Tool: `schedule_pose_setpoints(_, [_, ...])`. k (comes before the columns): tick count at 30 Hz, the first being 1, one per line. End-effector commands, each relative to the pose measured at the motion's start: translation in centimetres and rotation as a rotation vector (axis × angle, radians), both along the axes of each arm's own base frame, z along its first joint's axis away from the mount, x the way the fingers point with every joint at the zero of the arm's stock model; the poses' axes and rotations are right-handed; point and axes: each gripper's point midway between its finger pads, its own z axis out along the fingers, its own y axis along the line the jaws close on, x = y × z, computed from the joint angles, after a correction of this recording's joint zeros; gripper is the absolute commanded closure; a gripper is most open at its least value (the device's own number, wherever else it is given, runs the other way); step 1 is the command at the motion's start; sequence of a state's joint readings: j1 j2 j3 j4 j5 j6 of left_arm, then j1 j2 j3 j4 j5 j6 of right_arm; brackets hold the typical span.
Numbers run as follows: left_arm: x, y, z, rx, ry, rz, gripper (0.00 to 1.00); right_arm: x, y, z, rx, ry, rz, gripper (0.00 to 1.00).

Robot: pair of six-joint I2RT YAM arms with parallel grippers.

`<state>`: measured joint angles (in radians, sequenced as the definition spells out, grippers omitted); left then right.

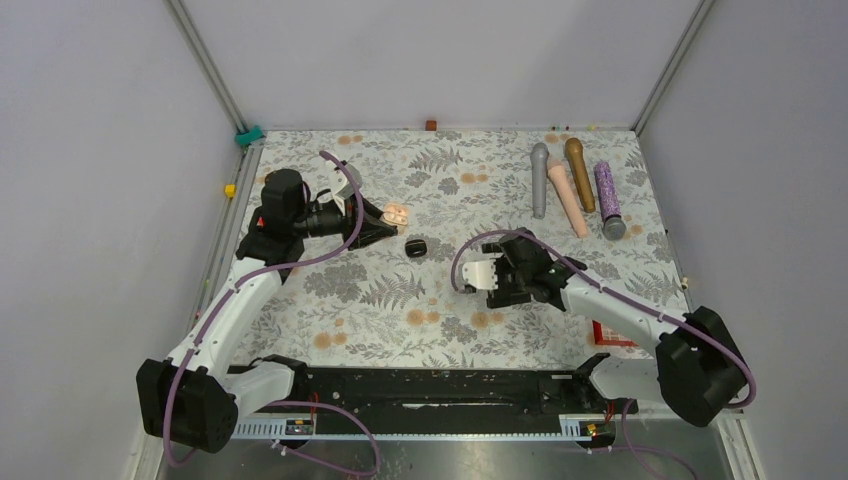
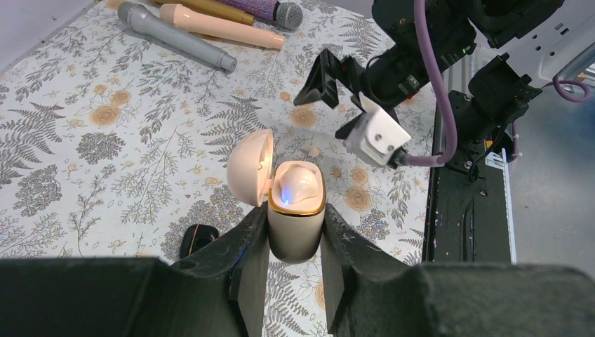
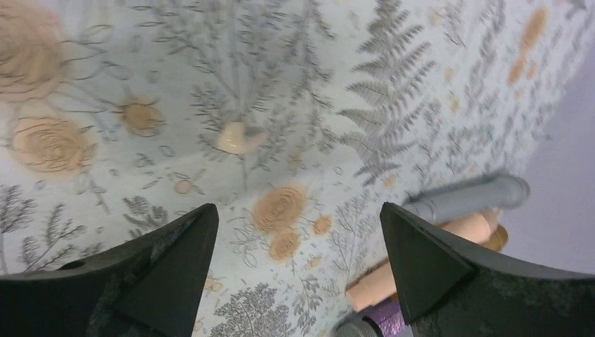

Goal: Insert the wireless bluetooth earbuds into the charging case
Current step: Pick up the earbud from the center of the board.

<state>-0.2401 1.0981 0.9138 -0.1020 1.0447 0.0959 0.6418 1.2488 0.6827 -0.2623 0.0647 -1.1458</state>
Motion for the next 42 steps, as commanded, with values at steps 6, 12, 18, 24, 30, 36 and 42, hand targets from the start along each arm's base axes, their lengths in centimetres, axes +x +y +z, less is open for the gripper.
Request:
schedule_pose_setpoints(6, [-0.5,0.0,2.2,-0.033,-0.085,-0.027,1.00,-1.5,2.5,-3.1,-0.016,0.091,0.262,0.13])
schedule_pose_setpoints(12, [-0.5,0.0,2.1,-0.032,-0.086,-0.027,1.00,-1.2,2.7,-5.2,-0.078,0.133,0.331,0.23])
schedule_pose_setpoints(18, [-0.5,0.0,2.1,-0.032,-0.085,-0.027,1.00,-0.8,3.2,-5.7,-0.085,0.146,0.368,0.24])
schedule_pose_setpoints(24, [-0.5,0.1,2.2,-0.033,-0.088,-0.026,1.00,-1.3,2.8,-5.7,-0.128,0.216,0.406,0.33])
schedule_pose_setpoints(30, [-0.6,0.1,2.2,-0.034,-0.088,-0.027,1.00,-1.5,2.1,-6.0,-0.173,0.272,0.414,0.39])
schedule_pose_setpoints(36, [-0.7,0.1,2.3,-0.036,-0.085,-0.028,1.00,-1.6,1.8,-6.3,-0.198,0.321,0.390,0.55])
schedule_pose_setpoints(42, [-0.6,0.0,2.1,-0.035,-0.081,-0.028,1.00,-1.8,2.4,-5.8,-0.157,0.302,0.407,0.58])
